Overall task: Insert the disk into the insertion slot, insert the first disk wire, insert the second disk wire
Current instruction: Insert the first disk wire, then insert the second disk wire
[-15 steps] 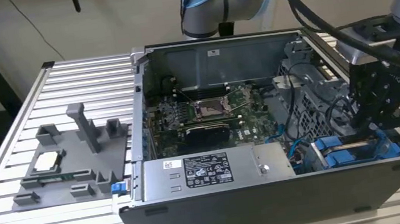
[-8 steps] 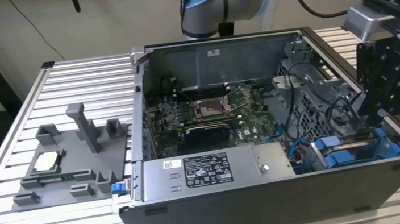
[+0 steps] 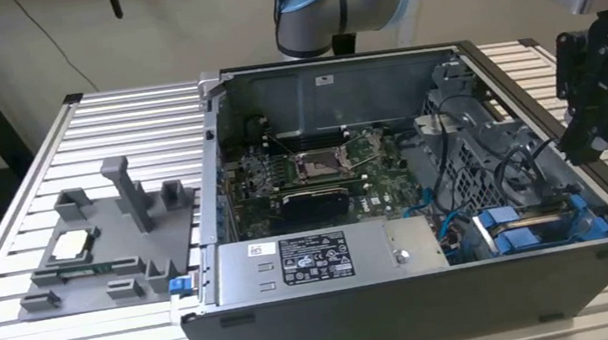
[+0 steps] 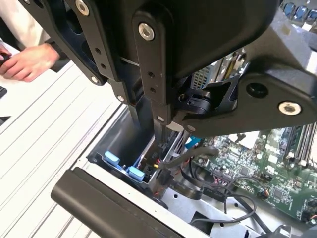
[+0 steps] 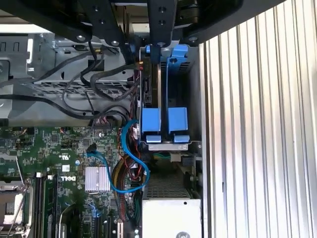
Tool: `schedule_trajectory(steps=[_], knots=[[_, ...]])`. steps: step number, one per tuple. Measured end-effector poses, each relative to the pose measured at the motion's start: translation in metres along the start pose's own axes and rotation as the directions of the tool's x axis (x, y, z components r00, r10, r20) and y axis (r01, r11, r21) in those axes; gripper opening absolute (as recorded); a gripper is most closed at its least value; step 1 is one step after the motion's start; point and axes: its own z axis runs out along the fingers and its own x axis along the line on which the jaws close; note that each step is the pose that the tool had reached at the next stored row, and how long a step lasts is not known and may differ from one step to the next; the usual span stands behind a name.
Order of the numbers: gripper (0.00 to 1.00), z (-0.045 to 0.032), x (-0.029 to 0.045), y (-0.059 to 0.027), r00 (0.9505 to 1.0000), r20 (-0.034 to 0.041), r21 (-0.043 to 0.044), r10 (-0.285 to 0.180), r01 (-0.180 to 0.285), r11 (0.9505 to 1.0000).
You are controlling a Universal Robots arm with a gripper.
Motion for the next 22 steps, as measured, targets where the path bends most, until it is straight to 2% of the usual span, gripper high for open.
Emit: schedule_trajectory(steps=[2,8,17,22], knots=[[0.27,-0.0047,0.0,-0.0001,1.0,0.0,0.0001,0.0,0.0,1.0],[0.27,-0.0051,0.0,-0.0011,1.0,-0.0002,0.0001,0.0,0.0,1.0],[0.27,-0.0046,-0.0004,-0.0188,1.0,-0.0001,-0.005,-0.001,0.001,1.0],[0.27,-0.0045,-0.0022,-0.0232,1.0,0.0001,-0.0053,-0.001,0.001,1.0]])
